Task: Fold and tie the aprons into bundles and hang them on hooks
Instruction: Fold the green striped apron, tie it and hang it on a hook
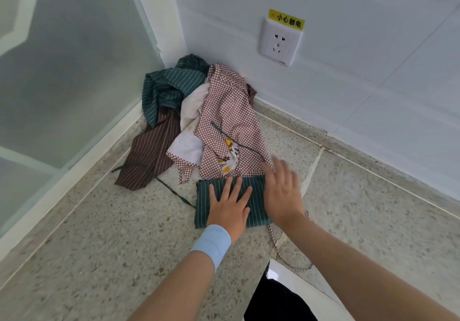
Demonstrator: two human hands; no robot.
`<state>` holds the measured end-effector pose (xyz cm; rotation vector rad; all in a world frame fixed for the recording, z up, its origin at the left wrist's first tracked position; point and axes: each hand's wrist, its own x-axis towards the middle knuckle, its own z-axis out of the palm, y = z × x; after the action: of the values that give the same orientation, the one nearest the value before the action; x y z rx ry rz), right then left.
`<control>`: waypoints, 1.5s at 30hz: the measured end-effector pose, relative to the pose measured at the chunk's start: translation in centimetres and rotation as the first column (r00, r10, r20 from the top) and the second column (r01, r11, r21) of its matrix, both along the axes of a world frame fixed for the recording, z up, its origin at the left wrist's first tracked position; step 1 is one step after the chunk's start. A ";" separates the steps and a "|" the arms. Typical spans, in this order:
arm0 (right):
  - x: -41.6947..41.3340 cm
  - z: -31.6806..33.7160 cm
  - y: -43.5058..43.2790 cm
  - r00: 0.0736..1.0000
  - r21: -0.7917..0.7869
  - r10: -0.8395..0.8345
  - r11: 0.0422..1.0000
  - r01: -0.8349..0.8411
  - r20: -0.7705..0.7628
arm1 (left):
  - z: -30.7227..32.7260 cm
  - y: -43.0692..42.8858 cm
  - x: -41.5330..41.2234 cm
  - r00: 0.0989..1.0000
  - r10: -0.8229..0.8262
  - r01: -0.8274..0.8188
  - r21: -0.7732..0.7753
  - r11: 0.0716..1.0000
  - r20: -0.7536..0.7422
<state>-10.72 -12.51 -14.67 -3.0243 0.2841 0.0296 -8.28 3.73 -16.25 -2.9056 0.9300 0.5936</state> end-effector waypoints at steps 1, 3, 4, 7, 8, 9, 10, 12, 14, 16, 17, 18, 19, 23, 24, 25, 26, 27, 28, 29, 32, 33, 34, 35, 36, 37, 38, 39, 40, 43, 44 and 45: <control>-0.2 -0.4 0.5 0.989 -0.015 0.146 0.989 -0.147 -0.010 | -0.3 0.0 0.0 1.000 0.008 -0.008 0.003 1.000 -0.010; -0.6 -1.7 0.8 0.949 0.020 0.297 0.955 -0.296 -0.109 | -0.9 0.2 0.0 0.999 0.018 -0.018 -0.008 1.000 -0.038; -1.0 -2.4 0.6 0.942 0.071 0.284 0.959 -0.276 -0.178 | -1.2 0.5 0.0 0.999 0.016 -0.017 -0.027 0.999 -0.044; -1.9 -4.1 -1.0 0.939 0.133 0.254 0.965 -0.228 -0.233 | -1.8 3.2 0.4 0.996 0.066 -0.075 -0.156 0.985 -0.065; -2.1 -4.3 -1.2 0.936 0.130 0.268 0.961 -0.244 -0.229 | -2.1 4.4 0.5 0.995 0.073 -0.083 -0.172 0.982 -0.060; -2.1 -4.4 -1.4 0.930 0.126 0.282 0.958 -0.259 -0.236 | -2.4 5.7 0.7 0.997 0.062 -0.068 -0.167 0.984 -0.041; -2.1 -4.2 -1.4 0.928 0.124 0.290 0.956 -0.267 -0.234 | -2.5 6.7 0.9 0.999 0.042 -0.045 -0.151 0.988 -0.023; -1.9 -4.0 -1.3 0.926 0.123 0.297 0.954 -0.274 -0.235 | -2.5 7.7 1.2 1.000 0.012 -0.014 -0.123 0.992 -0.020; -1.8 -3.8 -1.1 0.917 0.103 0.292 0.956 -0.274 -0.271 | -2.0 7.6 1.2 1.000 0.011 -0.013 -0.089 0.996 -0.018; -1.6 -3.3 -0.9 0.913 0.067 0.274 0.961 -0.267 -0.303 | -1.3 6.6 1.0 0.999 0.049 -0.049 -0.030 0.998 0.023; -1.5 -3.0 -0.7 0.911 0.033 0.269 0.962 -0.273 -0.314 | -0.7 5.9 0.7 0.994 0.090 -0.088 -0.038 0.995 0.054; -1.4 -2.3 -0.5 0.914 0.001 0.271 0.959 -0.283 -0.302 | 0.1 5.0 0.3 0.991 0.115 -0.111 -0.067 0.992 0.064; -1.4 -1.8 -0.1 0.918 -0.014 0.284 0.954 -0.299 -0.278 | 0.9 4.3 -0.2 0.994 0.087 -0.082 -0.081 0.993 0.062; -3.5 -1.2 1.0 0.879 0.000 0.439 0.895 -0.447 -0.183 | 1.9 3.5 -1.5 0.995 -0.058 0.061 -0.037 0.997 0.080; -4.1 -1.0 0.9 0.886 0.048 0.422 0.906 -0.421 -0.190 | 1.7 4.0 -1.5 0.997 -0.015 0.018 -0.041 0.999 0.071; -4.4 -0.9 0.6 0.901 0.083 0.393 0.920 -0.384 -0.186 | 1.5 4.6 -1.3 0.996 0.033 -0.029 -0.064 0.998 0.077; -4.7 -1.0 0.2 0.905 0.091 0.379 0.925 -0.368 -0.194 | 1.3 5.4 -1.2 0.995 0.071 -0.064 -0.096 0.993 0.069; -4.7 -0.9 -0.2 0.900 0.085 0.385 0.923 -0.376 -0.203 | 1.1 6.1 -1.1 0.997 0.069 -0.065 -0.111 0.992 0.041; -4.7 -0.8 -0.4 0.886 0.087 0.408 0.913 -0.398 -0.221 | 0.9 6.8 -1.0 0.999 0.042 -0.040 -0.130 0.991 0.016; -4.5 -0.7 -0.6 0.873 0.101 0.426 0.905 -0.414 -0.237 | 0.7 7.4 -0.9 1.000 0.005 -0.005 -0.152 0.988 0.000; -3.6 0.0 -0.9 0.882 0.156 0.395 0.918 -0.366 -0.256 | 0.9 8.2 -0.3 0.997 0.032 -0.042 -0.173 0.984 -0.066; -3.2 0.2 -1.0 0.889 0.159 0.367 0.929 -0.335 -0.274 | 0.7 8.4 0.1 0.994 0.070 -0.086 -0.197 0.977 -0.089; -2.8 0.5 -1.1 0.891 0.150 0.343 0.938 -0.312 -0.296 | 0.8 8.4 0.6 0.986 0.107 -0.132 -0.211 0.968 -0.128; -2.5 0.8 -1.2 0.893 0.137 0.320 0.947 -0.290 -0.317 | 0.9 8.3 1.1 0.977 0.131 -0.166 -0.209 0.964 -0.170; -2.1 1.1 -1.2 0.891 0.118 0.297 0.955 -0.273 -0.343 | 1.1 8.2 1.5 0.968 0.146 -0.186 -0.196 0.963 -0.202; -1.8 1.3 -1.3 0.886 0.096 0.282 0.959 -0.265 -0.367 | 1.2 8.1 1.9 0.961 0.162 -0.204 -0.185 0.961 -0.223; -1.5 1.5 -1.2 0.878 0.073 0.271 0.962 -0.264 -0.394 | 1.4 8.0 2.3 0.952 0.190 -0.234 -0.170 0.957 -0.239; -1.1 1.7 -1.2 0.878 0.059 0.248 0.968 -0.245 -0.409 | 1.6 7.8 2.6 0.940 0.227 -0.272 -0.158 0.949 -0.254; -0.9 1.7 -1.3 0.885 0.058 0.207 0.978 -0.202 -0.417 | 1.8 7.4 2.8 0.927 0.266 -0.309 -0.139 0.941 -0.263; -0.5 1.9 -1.2 0.918 -0.030 0.126 0.989 -0.148 -0.376 | 2.8 5.8 2.8 0.904 0.395 -0.399 0.008 0.917 -0.161; -0.5 2.0 -1.1 0.933 -0.087 0.147 0.979 -0.185 -0.327 | 3.3 5.0 2.5 0.907 0.416 -0.412 0.067 0.909 -0.067; -0.4 2.2 -0.9 0.941 -0.136 0.182 0.964 -0.228 -0.286 | 3.6 4.1 2.2 0.915 0.402 -0.404 0.084 0.911 0.039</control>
<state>-11.16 -13.39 -12.43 -3.2006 -0.0138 0.4636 -6.09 7.85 -12.67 -3.0244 0.2822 0.6004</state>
